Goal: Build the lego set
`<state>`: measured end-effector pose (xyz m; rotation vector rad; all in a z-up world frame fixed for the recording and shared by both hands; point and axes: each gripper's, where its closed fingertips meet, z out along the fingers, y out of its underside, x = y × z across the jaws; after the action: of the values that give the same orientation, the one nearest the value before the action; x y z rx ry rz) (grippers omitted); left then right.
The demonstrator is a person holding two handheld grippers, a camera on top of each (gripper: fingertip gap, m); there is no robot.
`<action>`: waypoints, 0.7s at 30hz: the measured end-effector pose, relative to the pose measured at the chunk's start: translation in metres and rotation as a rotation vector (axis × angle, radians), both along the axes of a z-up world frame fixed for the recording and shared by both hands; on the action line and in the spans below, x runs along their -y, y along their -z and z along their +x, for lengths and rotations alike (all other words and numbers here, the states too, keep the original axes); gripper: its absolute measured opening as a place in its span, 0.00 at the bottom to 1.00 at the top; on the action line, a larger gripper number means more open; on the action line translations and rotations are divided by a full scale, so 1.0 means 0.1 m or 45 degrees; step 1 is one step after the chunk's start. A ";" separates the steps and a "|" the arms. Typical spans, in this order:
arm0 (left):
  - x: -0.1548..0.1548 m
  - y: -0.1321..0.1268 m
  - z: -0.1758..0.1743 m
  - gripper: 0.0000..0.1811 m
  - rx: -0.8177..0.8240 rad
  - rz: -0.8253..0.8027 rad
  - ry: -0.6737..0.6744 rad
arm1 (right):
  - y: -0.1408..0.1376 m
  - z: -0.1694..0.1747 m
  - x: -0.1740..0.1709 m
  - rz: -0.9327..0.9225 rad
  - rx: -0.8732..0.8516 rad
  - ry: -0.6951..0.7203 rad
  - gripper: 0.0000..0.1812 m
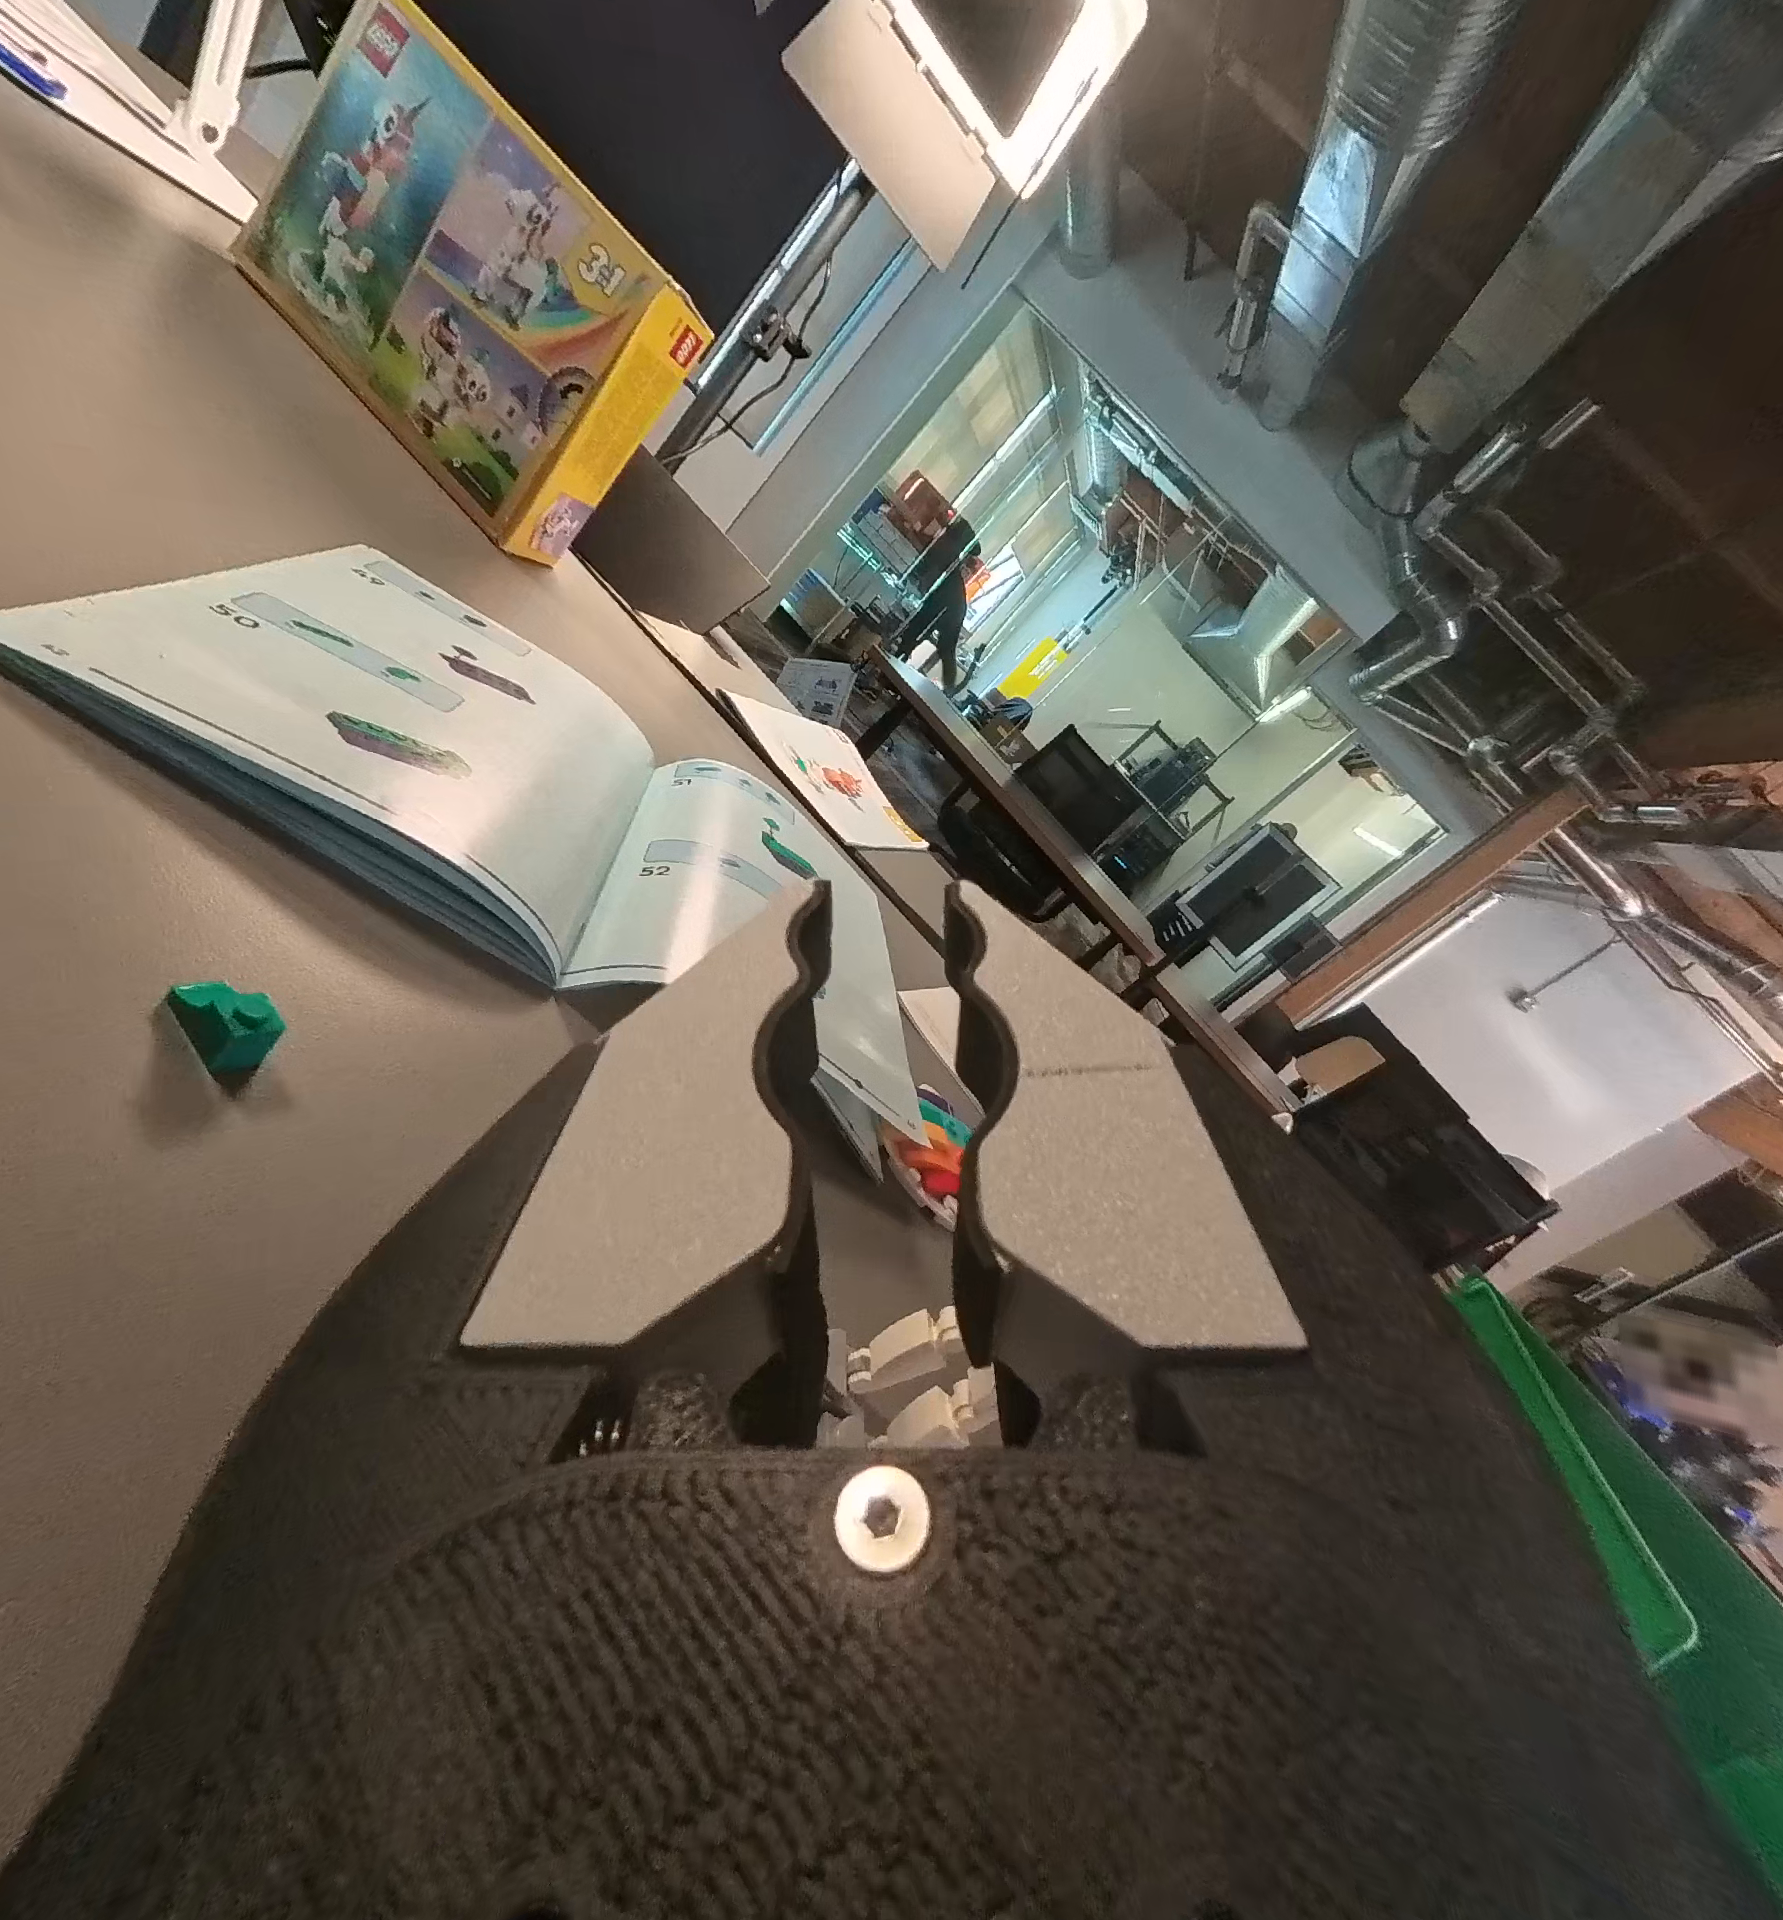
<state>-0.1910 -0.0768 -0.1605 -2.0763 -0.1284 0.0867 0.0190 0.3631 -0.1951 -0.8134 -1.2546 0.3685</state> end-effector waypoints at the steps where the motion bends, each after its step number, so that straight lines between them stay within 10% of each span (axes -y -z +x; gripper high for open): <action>1: -0.03 0.00 -0.04 0.31 0.020 -0.027 -0.002 | 0.00 0.00 -0.01 0.000 0.002 0.004 0.11; 21: -0.71 0.83 -0.39 0.25 0.298 -0.744 0.406 | 0.02 -0.01 -0.02 0.040 0.022 0.031 0.10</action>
<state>-0.2303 -0.0057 -0.2433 -2.6571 0.1017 -0.3538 0.0178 0.3648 -0.1970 -0.8063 -1.2626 0.3220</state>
